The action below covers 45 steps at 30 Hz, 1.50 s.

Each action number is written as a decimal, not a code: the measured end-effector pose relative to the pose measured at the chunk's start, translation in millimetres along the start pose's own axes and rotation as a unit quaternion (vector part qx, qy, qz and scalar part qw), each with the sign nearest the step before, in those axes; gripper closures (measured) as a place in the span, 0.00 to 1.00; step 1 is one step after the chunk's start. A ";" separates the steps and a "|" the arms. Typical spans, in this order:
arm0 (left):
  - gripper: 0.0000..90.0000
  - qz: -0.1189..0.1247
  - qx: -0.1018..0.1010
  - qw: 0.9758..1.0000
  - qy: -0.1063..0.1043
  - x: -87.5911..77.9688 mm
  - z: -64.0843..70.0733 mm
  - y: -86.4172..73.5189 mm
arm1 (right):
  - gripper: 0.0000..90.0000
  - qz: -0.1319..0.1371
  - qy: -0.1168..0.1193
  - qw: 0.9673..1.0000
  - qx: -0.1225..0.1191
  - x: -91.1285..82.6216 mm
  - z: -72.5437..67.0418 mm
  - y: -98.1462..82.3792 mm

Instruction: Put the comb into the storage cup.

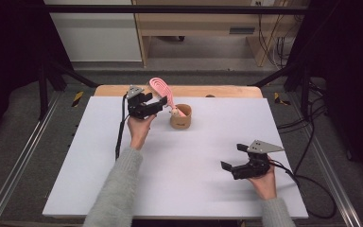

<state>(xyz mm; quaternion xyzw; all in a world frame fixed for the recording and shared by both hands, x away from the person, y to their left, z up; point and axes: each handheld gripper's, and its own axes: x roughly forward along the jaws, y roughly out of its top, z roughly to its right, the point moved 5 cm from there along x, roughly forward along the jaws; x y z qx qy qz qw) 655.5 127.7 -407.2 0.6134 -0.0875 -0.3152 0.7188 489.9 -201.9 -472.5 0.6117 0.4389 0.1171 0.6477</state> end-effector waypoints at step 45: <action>0.00 -0.030 0.078 0.994 -0.068 -94.8 14.0 -16.0 | 0.00 0.006 -0.003 1.000 0.001 0.0 0.6 1.0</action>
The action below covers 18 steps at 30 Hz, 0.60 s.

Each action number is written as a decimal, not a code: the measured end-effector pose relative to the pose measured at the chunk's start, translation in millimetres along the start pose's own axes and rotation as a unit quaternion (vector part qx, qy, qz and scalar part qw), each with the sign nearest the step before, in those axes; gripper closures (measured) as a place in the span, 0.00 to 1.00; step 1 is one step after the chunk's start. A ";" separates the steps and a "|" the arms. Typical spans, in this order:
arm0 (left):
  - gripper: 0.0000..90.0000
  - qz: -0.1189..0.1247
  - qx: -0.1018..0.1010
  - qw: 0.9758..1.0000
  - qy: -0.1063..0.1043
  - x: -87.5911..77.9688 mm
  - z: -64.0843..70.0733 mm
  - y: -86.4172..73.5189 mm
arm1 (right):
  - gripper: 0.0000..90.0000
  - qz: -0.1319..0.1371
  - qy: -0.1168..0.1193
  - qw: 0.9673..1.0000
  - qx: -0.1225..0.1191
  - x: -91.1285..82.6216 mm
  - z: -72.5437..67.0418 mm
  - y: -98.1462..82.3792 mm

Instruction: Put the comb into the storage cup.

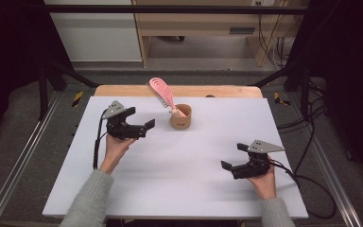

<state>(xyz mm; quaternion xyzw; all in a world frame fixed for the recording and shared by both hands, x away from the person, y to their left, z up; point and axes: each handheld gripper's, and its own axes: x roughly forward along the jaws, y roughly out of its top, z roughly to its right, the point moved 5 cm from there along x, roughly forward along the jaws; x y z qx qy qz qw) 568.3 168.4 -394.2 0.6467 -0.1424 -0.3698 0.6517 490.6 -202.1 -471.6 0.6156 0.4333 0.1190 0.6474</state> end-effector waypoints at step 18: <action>0.00 -0.024 0.023 0.999 -0.010 -34.1 6.7 -40.4 | 0.00 0.004 -0.001 1.000 -0.001 -0.8 0.0 0.5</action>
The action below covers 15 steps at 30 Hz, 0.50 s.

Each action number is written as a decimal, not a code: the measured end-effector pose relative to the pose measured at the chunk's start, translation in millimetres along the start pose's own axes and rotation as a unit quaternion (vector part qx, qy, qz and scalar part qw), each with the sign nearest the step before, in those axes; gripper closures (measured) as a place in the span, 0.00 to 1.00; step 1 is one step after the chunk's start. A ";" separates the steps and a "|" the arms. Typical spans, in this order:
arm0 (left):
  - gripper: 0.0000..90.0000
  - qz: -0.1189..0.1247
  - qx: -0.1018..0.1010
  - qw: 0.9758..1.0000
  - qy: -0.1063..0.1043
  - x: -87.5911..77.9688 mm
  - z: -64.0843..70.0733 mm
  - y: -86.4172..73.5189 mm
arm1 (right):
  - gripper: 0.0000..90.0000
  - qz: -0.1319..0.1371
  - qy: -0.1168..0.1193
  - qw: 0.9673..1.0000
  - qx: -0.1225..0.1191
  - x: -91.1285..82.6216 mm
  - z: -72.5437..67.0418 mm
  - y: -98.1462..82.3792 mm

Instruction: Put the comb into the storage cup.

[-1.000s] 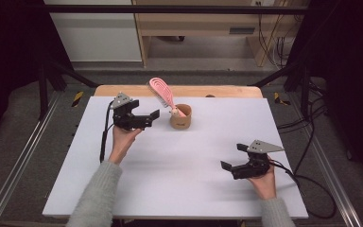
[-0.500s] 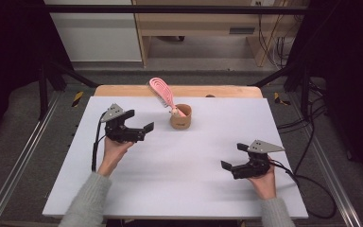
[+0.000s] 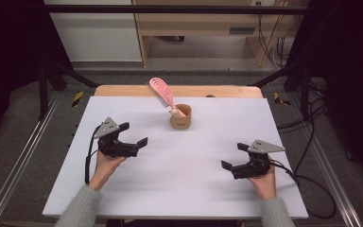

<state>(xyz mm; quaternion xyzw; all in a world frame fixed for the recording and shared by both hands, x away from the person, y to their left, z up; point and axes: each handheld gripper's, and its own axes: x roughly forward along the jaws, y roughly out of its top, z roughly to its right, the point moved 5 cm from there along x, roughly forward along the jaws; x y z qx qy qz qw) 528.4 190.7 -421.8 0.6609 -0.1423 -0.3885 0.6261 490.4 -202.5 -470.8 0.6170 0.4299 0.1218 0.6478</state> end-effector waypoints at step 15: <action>0.00 -0.029 0.009 1.000 0.007 -22.0 -3.9 -35.9 | 0.00 -0.003 0.002 1.000 -0.001 0.7 -0.1 -0.8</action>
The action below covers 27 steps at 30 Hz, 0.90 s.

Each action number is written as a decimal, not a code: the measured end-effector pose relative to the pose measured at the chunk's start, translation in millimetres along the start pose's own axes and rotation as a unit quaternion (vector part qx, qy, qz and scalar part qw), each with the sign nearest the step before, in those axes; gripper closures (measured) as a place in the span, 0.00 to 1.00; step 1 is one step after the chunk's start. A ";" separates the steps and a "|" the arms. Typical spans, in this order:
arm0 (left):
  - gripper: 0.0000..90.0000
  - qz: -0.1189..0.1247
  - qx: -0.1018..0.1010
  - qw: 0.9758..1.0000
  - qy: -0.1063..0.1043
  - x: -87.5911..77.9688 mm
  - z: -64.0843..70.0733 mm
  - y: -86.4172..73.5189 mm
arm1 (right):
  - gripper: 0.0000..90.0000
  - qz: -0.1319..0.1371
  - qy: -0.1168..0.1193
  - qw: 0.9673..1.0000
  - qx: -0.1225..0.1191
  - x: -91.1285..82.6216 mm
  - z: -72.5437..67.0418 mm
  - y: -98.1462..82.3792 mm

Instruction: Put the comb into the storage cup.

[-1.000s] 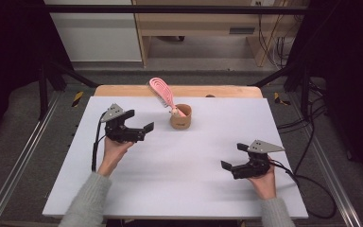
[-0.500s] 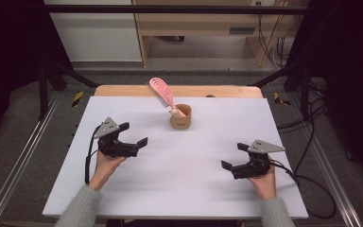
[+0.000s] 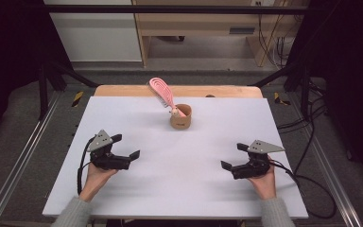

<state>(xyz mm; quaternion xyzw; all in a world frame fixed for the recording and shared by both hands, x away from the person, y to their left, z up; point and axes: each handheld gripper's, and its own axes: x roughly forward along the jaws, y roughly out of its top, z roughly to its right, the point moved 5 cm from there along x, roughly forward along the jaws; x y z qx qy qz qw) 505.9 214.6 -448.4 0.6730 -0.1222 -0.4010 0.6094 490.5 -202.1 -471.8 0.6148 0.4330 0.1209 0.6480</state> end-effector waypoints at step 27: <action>0.00 -0.019 -0.014 1.000 0.011 -18.1 -13.0 -31.7 | 0.00 -0.004 0.002 1.000 0.003 1.3 0.5 -2.7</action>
